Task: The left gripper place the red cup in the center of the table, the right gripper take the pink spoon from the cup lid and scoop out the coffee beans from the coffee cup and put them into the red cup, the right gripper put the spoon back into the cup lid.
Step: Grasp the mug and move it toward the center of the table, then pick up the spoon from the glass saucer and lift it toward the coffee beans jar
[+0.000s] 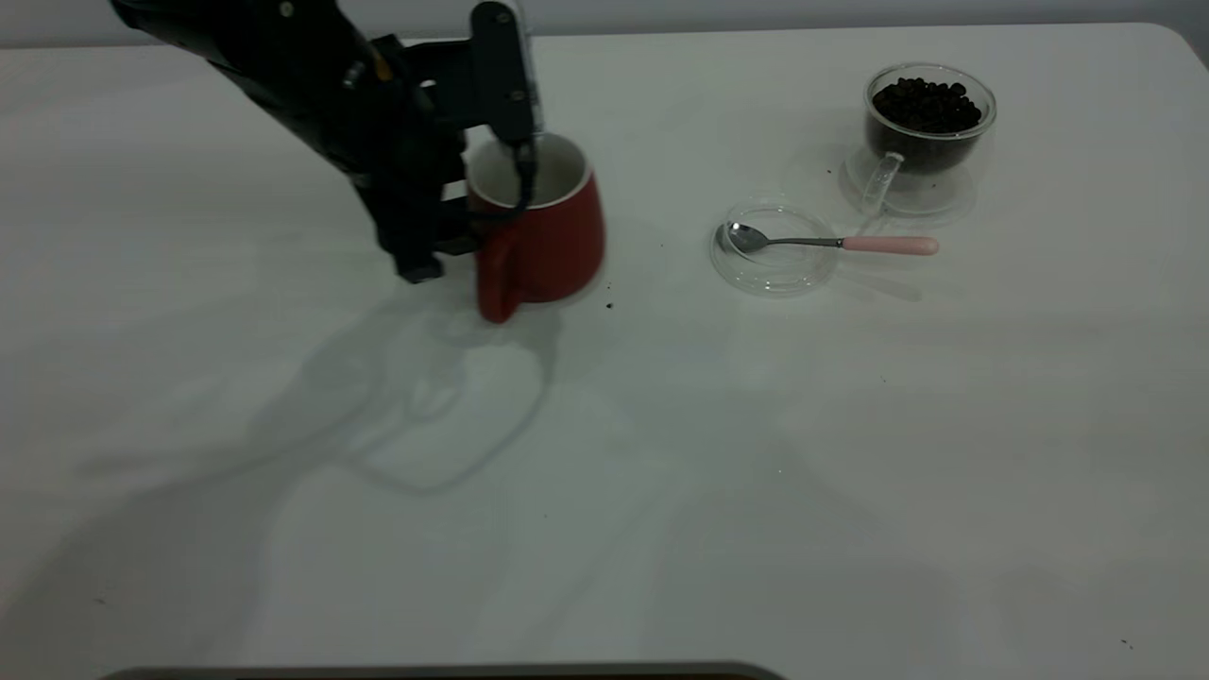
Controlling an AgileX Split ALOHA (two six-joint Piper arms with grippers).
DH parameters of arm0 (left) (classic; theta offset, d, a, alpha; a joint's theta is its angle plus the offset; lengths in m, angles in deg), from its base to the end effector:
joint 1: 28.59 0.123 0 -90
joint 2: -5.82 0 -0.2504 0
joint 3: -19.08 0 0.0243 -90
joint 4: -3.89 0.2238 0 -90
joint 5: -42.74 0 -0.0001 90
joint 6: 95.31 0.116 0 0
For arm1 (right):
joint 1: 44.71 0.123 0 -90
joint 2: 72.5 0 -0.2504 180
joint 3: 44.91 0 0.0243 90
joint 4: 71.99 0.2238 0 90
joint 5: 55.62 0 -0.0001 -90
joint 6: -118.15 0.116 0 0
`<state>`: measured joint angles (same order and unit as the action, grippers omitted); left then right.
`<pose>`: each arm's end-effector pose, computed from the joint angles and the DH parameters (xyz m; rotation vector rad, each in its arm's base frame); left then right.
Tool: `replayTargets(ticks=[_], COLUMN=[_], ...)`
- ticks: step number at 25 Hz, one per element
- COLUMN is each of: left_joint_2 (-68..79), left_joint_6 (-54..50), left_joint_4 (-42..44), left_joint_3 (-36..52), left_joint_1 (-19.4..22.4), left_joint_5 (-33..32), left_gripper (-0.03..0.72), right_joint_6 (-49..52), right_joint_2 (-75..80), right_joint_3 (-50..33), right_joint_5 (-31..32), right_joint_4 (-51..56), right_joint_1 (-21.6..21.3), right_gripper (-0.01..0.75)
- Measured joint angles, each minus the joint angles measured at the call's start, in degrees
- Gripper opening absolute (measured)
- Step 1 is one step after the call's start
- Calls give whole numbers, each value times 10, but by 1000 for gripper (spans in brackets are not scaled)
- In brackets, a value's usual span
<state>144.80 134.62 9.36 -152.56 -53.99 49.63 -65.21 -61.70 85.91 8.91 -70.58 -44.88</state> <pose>0.3643 -0.1744 0.0225 1.6001 1.8736 0.2152 0.0312 0.0025 0.2372 -0.0617 2.1720 -0.0050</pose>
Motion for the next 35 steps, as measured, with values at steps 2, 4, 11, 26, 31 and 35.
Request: replayTargets(ticks=[2, 4, 11, 26, 31, 35], left_joint_2=[0, -3, -89, -414, -507, -579], left_joint_6=[-33, -70, -163, -372, -374, -374], left_joint_4=[0, 0, 0, 0, 0, 1], left_joint_3=[0, 0, 0, 0, 0, 1], left_joint_1=[-3, -3, -2, 171, 228, 247], left_joint_5=[16, 17, -159, -531, -653, -727], left_gripper=[569, 569, 569, 569, 569, 569], right_joint_6=[0, 0, 0, 0, 0, 0], right_joint_2=[0, 0, 0, 0, 0, 0], right_joint_3=[0, 0, 0, 0, 0, 0], right_joint_5=[0, 0, 0, 0, 0, 0], right_joint_4=[0, 0, 0, 0, 0, 0], right_joint_1=[0, 0, 0, 0, 0, 0], right_gripper=[487, 487, 487, 487, 486, 486])
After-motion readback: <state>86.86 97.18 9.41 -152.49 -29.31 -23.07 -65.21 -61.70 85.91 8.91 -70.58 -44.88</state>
